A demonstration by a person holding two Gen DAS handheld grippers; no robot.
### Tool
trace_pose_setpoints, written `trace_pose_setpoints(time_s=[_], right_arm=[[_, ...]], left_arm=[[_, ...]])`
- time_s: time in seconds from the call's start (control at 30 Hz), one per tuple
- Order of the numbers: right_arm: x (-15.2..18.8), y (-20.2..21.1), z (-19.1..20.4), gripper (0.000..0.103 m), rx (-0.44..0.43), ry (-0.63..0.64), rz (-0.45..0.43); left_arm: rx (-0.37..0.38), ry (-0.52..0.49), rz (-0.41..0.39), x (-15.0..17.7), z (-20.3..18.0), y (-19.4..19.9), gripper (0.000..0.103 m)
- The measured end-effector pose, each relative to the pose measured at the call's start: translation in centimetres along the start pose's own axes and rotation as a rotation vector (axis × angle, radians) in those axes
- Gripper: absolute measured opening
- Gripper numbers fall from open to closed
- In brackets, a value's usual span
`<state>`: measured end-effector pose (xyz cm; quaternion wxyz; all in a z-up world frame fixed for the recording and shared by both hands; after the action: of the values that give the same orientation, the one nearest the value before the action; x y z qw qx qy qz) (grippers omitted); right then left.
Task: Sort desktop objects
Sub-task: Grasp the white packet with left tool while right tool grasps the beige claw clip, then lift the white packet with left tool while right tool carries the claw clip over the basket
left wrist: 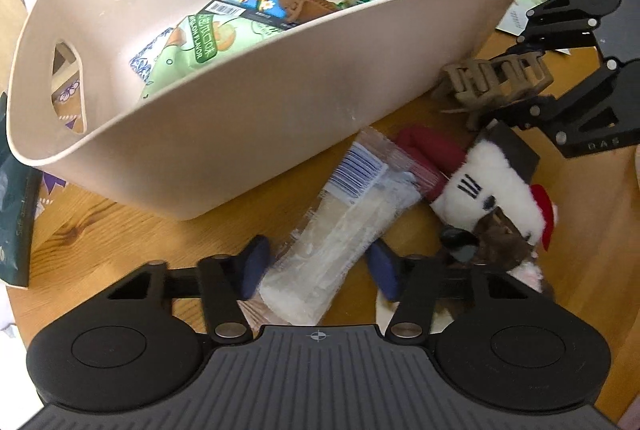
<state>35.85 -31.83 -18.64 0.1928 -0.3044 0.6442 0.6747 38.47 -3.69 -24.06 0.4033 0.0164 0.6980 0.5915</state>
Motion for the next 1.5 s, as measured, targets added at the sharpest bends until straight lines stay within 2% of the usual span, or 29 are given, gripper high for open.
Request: trace_pose_setpoints(time_s=[0.07,0.37,0.63,1.03,1.5], right_arm=[[0.2,0.4,0.0,0.036,-0.009,-0.01,-0.001],[1.5,2.1,0.8,0.036,-0.004,-0.002,0.0],[2.2,4.9,1.2,0.036,0.023,-0.006,-0.034],[1.1,9.4,1.1,0.036,0.058,0.002,-0.109],[-2.6,13.7,0.3,0.036,0.105,0.039,-0.227]], left_arm=[[0.009,-0.005,0.003,0.1,-0.1,0.2,0.044],[0.015,0.007,-0.007,0.6,-0.7,1.4,0.029],[0.004,0.014,-0.047,0.4,-0.4,3.7,0.028],[0.023,0.022,-0.137,0.8,-3.3,8.6,0.028],[-0.044,0.062,-0.268,-1.7,-0.2,14.6,0.028]])
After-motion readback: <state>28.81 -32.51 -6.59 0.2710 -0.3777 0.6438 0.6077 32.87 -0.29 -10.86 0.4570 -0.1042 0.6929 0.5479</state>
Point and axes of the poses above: each gripper's, at about its wrist camera, not at the fingertips, and y roughly against the way its jaws point, z to its left, x to its underside, the point moved 4 cm from there along -y, roughly the way its jaws point, and after that the axes turned 13 degrees about -z, right-handed, at the moved point
